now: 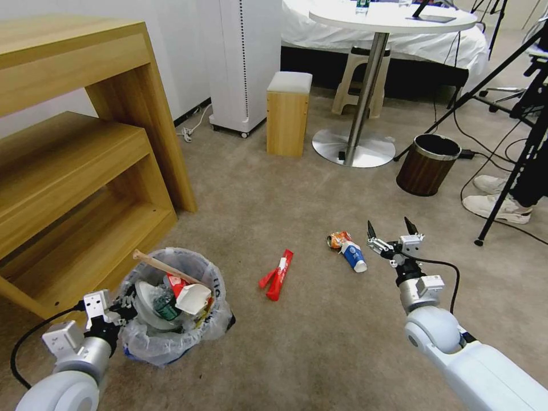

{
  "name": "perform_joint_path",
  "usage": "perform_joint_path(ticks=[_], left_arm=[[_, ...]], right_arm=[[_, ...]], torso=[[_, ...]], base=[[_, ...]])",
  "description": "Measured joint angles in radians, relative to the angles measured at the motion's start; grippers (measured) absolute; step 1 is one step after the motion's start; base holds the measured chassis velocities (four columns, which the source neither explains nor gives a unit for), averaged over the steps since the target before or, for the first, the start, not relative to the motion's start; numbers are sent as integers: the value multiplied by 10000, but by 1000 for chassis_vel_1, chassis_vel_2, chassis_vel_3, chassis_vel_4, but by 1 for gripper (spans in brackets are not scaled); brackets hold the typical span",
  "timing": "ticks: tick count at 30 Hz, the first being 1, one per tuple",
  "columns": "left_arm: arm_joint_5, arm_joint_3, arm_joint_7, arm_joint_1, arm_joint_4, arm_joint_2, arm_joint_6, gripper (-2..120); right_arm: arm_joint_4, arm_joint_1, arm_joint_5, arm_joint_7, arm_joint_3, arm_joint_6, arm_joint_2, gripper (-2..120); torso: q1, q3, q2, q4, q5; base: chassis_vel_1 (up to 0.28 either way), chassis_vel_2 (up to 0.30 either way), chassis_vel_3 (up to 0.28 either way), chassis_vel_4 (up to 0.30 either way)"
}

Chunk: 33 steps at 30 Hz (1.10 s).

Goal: Pick up the trash bin and place the garbage on the floor into it.

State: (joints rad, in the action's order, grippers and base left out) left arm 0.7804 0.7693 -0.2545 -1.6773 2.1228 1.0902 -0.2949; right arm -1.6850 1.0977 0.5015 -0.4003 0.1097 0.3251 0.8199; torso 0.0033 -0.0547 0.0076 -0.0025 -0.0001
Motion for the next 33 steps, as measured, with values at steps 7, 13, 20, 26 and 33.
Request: perform_joint_path(ticks=[7,13,20,26,33], left_arm=[[125,90,-22,118,-184,-87,8,1],[188,90,-33,186,-235,-129,8,1],[194,16,-45,220,-238,-125,8,1],[163,-25,-47,171,-209,-42,8,1],[93,-116,-44,145,-134,103,8,1]], right_arm=[[41,-60,30,17,-143,-15,76,99],[71,-137,64,18,-300,-34,105,98],[76,-324,293,15,-728,-47,178,99],[262,-519,274,-4,-1113,75,320,99],[601,-1321,2208,-50,-2149,-912,451,100]], torso=[[-1,0,0,0,0],[-1,0,0,-1,0],[0,0,0,0,0],[-1,0,0,1,2],[-1,0,0,-2,-2]], base=[[-32,43,40,-34],[-42,26,42,-47],[-52,69,62,-54],[-8,7,9,-5],[0,0,0,0]])
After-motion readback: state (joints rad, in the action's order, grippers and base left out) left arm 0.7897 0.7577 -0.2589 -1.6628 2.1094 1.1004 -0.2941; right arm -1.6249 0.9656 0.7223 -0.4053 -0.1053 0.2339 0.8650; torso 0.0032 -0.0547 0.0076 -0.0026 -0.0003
